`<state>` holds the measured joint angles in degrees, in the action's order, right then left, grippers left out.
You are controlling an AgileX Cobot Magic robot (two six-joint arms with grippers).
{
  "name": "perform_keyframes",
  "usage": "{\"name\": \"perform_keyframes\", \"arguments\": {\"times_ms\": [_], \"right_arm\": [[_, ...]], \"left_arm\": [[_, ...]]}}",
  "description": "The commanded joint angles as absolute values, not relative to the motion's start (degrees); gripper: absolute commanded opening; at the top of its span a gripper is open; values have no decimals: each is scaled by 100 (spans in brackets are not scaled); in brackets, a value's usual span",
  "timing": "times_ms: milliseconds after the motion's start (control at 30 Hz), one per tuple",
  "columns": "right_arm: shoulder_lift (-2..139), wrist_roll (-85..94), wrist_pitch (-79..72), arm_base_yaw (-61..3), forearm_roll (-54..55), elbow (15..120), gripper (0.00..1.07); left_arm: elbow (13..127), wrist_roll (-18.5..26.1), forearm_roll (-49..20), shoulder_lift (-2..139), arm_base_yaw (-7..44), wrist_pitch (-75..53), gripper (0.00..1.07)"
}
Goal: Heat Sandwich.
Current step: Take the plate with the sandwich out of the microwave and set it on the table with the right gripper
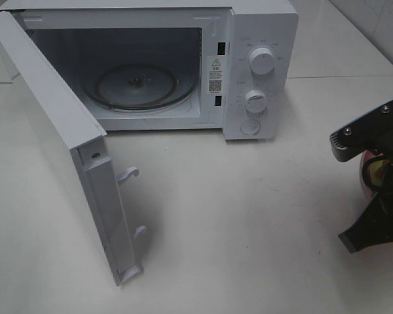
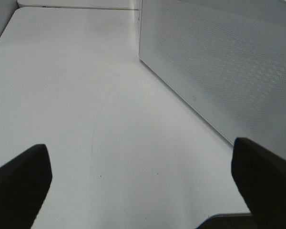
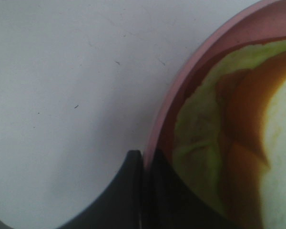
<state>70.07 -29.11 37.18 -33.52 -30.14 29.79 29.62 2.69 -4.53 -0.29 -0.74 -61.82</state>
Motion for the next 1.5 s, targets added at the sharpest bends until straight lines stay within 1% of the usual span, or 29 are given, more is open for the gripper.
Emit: {"name": "perform_keyframes", "arguments": {"times_ms": [33,500,900,1133,1400,1500], "right_arm": [[7236,-3535,3759,-3358,-3409,2991,0],[8056,-4733,3655,-3358,-4074,3214,0],[8755,-4990,3226,-3352,-4165,3484,0],[9356,-5638,2962,-3340,-4589,3507,0],[9689,-6113,2836,-3335,-5082,3507,0],[9769,-6131,2762,-3243,-5139,3507,0]], "left_arm": [[2951,275,-464,-57,-92,-6131,97],[2951,275,-464,-57,-92,-6131,97],[2951,275,-464,-57,-92,-6131,97],[2951,275,-464,-57,-92,-6131,97],[2951,275,-464,-57,-92,-6131,97],[2951,275,-464,-57,-92,-6131,97]]}}
